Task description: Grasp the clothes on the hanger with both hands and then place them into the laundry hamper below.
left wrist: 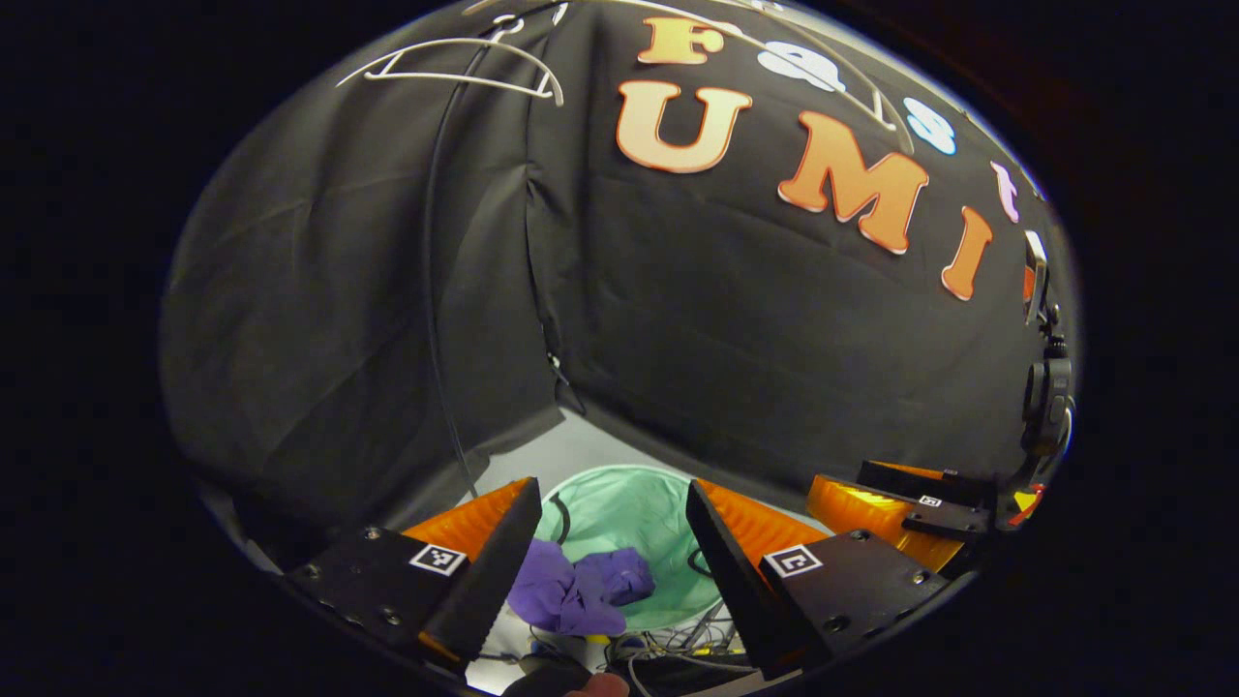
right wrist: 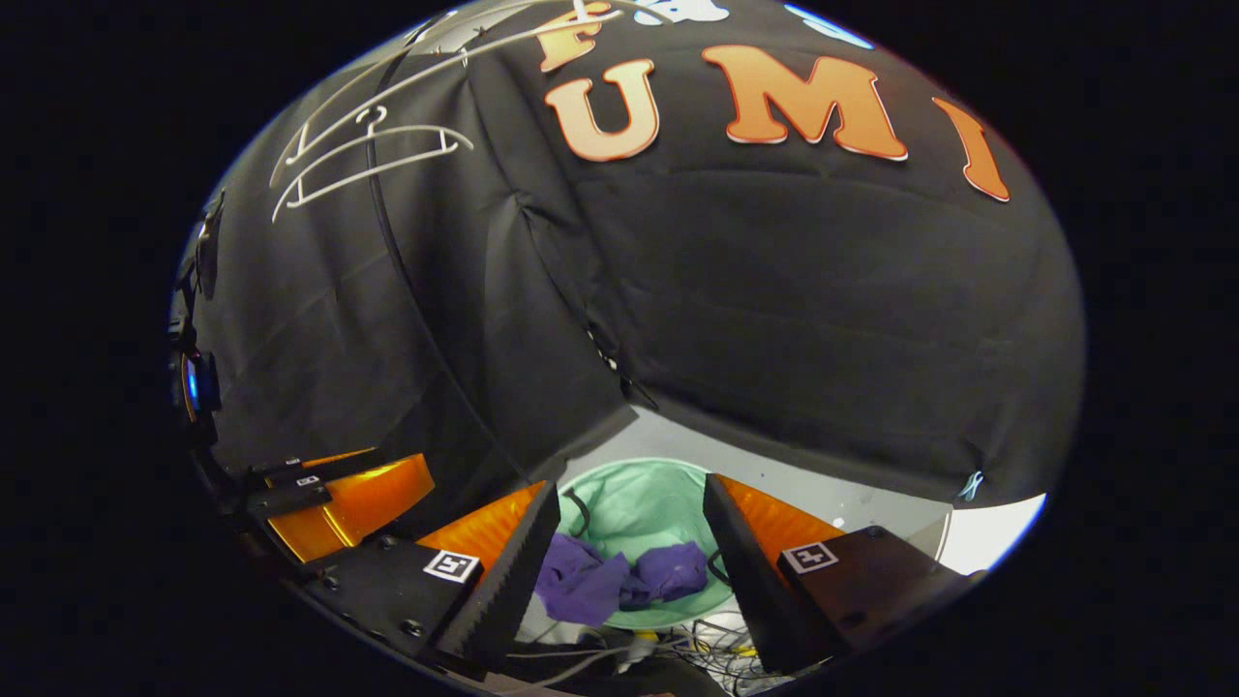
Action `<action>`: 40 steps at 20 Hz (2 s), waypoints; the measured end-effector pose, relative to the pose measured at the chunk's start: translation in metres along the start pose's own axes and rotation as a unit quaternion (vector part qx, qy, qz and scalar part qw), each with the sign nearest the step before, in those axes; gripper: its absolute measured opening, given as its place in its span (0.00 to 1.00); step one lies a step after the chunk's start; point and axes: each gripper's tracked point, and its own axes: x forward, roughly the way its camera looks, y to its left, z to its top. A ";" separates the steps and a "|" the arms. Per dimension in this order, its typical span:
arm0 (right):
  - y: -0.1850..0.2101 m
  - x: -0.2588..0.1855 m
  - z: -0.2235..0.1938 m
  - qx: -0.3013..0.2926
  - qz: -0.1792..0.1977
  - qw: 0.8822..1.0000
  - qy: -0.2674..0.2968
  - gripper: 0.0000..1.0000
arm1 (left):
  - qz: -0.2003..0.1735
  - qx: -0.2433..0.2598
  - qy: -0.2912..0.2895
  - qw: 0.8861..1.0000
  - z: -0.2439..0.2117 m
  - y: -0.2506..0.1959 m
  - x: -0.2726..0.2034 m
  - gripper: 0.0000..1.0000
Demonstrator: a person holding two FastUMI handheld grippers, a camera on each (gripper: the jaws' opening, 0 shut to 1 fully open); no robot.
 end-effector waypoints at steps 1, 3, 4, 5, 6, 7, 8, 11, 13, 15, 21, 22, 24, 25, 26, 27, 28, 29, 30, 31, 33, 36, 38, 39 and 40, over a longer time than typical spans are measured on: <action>0.003 -0.004 0.013 0.003 0.002 1.000 -0.011 0.98 | 0.007 0.009 -0.026 1.000 0.020 0.003 -0.008 0.97; 0.002 -0.015 0.037 0.000 0.004 0.999 -0.034 0.98 | 0.006 0.023 -0.078 0.997 0.061 0.006 -0.020 0.96; 0.004 -0.020 0.049 -0.003 0.005 0.999 -0.052 0.98 | 0.000 0.019 -0.088 0.996 0.076 0.004 -0.031 0.96; 0.007 -0.025 0.063 -0.011 0.005 0.997 -0.071 0.98 | -0.002 0.012 -0.103 0.995 0.087 0.005 -0.038 0.96; 0.009 -0.032 0.075 -0.020 0.004 0.996 -0.089 0.98 | -0.001 0.005 -0.121 0.993 0.098 0.007 -0.050 0.96; 0.008 -0.039 0.089 -0.029 0.000 0.994 -0.109 0.98 | 0.000 0.001 -0.145 0.989 0.111 0.008 -0.060 0.96; 0.006 -0.045 0.101 -0.036 -0.004 0.991 -0.130 0.98 | -0.005 0.003 -0.171 0.985 0.125 0.007 -0.066 0.96; 0.006 -0.068 0.141 -0.036 -0.006 0.981 -0.189 0.98 | 0.017 0.035 -0.225 0.974 0.161 0.015 -0.090 0.91; 0.003 -0.081 0.160 -0.033 -0.008 0.976 -0.217 0.98 | 0.031 0.049 -0.257 0.965 0.184 0.019 -0.105 0.99; -0.004 -0.094 0.176 -0.033 -0.011 0.969 -0.244 1.00 | 0.031 0.038 -0.283 0.958 0.192 0.016 -0.114 0.99; -0.012 -0.144 0.225 -0.045 -0.022 0.940 -0.338 0.88 | 0.044 0.014 -0.331 0.942 0.218 0.021 -0.136 0.92; -0.015 -0.153 0.230 -0.045 -0.027 0.934 -0.354 0.88 | 0.044 0.010 -0.338 0.940 0.218 0.019 -0.140 0.92; -0.015 -0.159 0.235 -0.050 -0.032 0.927 -0.371 0.88 | 0.049 0.009 -0.343 0.938 0.218 0.018 -0.145 0.91; -0.016 -0.160 0.235 -0.055 -0.034 0.926 -0.371 0.88 | 0.056 0.012 -0.344 0.937 0.217 0.019 -0.147 0.91; -0.017 -0.161 0.236 -0.057 -0.034 0.926 -0.372 0.88 | 0.063 0.015 -0.347 0.936 0.217 0.020 -0.150 0.91; -0.018 -0.163 0.237 -0.058 -0.034 0.924 -0.375 1.00 | 0.067 0.015 -0.352 0.933 0.218 0.020 -0.152 0.91; -0.018 -0.165 0.238 -0.057 -0.036 0.923 -0.379 0.97 | 0.070 0.014 -0.359 0.930 0.220 0.020 -0.154 0.91; -0.020 -0.166 0.239 -0.056 -0.040 0.922 -0.382 1.00 | 0.073 0.010 -0.368 0.927 0.222 0.023 -0.157 0.91; -0.023 -0.166 0.240 -0.055 -0.044 0.921 -0.384 1.00 | 0.074 0.005 -0.372 0.925 0.223 0.024 -0.158 0.92; -0.023 -0.167 0.241 -0.056 -0.045 0.920 -0.386 0.88 | 0.074 0.003 -0.370 0.926 0.222 0.025 -0.157 0.95; -0.021 -0.168 0.241 -0.057 -0.043 0.919 -0.387 1.00 | 0.082 0.002 -0.366 0.927 0.220 0.030 -0.156 0.92; -0.023 -0.168 0.241 -0.057 -0.043 0.920 -0.384 0.94 | 0.086 0.003 -0.370 0.925 0.221 0.032 -0.156 0.92; -0.024 -0.166 0.242 -0.054 -0.043 0.922 -0.382 0.90 | 0.087 0.004 -0.372 0.924 0.222 0.032 -0.157 0.92; -0.025 -0.165 0.242 -0.052 -0.043 0.922 -0.381 0.88 | 0.088 0.007 -0.371 0.925 0.221 0.032 -0.157 0.95; -0.026 -0.165 0.241 -0.050 -0.043 0.922 -0.381 0.88 | 0.087 0.009 -0.369 0.925 0.221 0.031 -0.156 0.95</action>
